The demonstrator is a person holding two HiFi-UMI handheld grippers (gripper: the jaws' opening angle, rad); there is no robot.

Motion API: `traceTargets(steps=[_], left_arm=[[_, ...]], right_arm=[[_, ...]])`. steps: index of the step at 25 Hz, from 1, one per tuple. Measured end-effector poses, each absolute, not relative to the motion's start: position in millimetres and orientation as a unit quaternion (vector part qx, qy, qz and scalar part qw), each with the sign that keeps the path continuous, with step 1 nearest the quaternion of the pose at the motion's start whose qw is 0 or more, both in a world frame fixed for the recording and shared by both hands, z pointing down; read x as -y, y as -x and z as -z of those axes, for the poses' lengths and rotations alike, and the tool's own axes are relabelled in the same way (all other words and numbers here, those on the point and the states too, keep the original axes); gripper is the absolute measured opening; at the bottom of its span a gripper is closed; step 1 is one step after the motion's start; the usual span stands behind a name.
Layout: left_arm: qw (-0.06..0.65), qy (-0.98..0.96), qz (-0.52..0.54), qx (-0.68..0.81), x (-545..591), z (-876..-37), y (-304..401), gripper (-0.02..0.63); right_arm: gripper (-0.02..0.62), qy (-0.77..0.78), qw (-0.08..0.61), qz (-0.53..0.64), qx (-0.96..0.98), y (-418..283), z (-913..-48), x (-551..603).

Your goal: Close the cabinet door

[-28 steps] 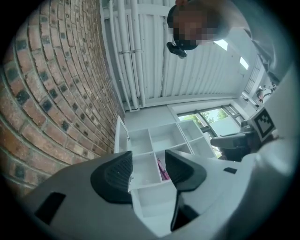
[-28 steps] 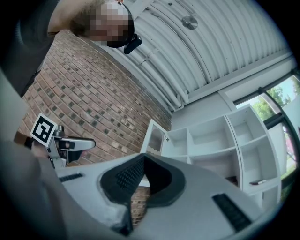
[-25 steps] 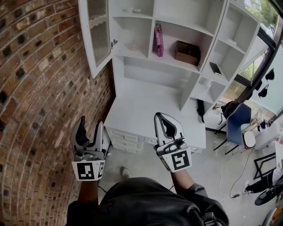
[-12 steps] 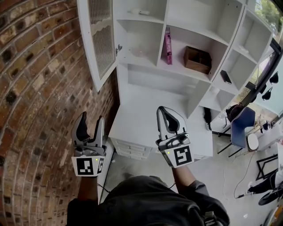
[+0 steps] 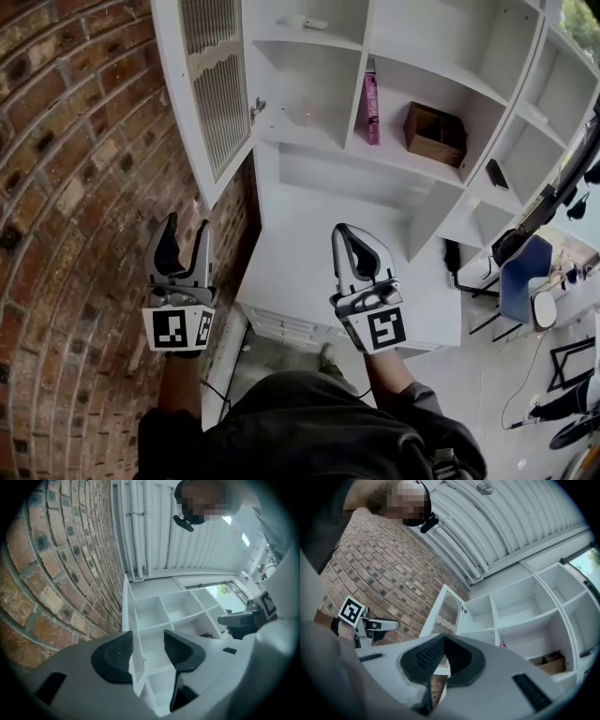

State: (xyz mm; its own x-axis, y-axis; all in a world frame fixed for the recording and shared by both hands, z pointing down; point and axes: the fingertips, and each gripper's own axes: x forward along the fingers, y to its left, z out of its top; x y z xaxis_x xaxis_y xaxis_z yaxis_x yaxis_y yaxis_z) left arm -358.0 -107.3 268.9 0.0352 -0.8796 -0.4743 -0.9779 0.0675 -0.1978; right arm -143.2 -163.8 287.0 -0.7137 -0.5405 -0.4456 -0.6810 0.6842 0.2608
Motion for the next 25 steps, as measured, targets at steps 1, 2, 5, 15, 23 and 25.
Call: traceTargets(steps=[1,2,5,15,23,25], left_arm=[[0.249,0.673,-0.099,-0.690,114.3,-266.4,361.0,0.202],[0.250,0.670,-0.099,-0.692,121.0,-263.6,364.1,0.202],[0.251,0.661,-0.105,-0.699,139.6,-253.1,372.1,0.197],[0.271,0.626,-0.120,-0.721,186.9,-206.3,404.3,0.184],[0.288,0.613,-0.112,-0.727,225.1,-165.7,425.4,0.179],[0.293,0.607,-0.111,-0.730,231.9,-156.1,429.7,0.178]], right_arm=[[0.000,0.336,0.170,-0.207,-0.903,145.0,-287.3,169.9],[0.000,0.333,0.171,-0.207,-0.904,146.5,-286.7,175.5],[0.000,0.326,0.174,-0.211,-0.905,146.7,-279.4,191.9],[0.000,0.314,0.180,-0.215,-0.907,137.2,-268.8,235.2],[0.000,0.314,0.184,-0.214,-0.907,126.9,-267.6,254.1],[0.000,0.316,0.184,-0.214,-0.906,122.8,-268.1,258.4]])
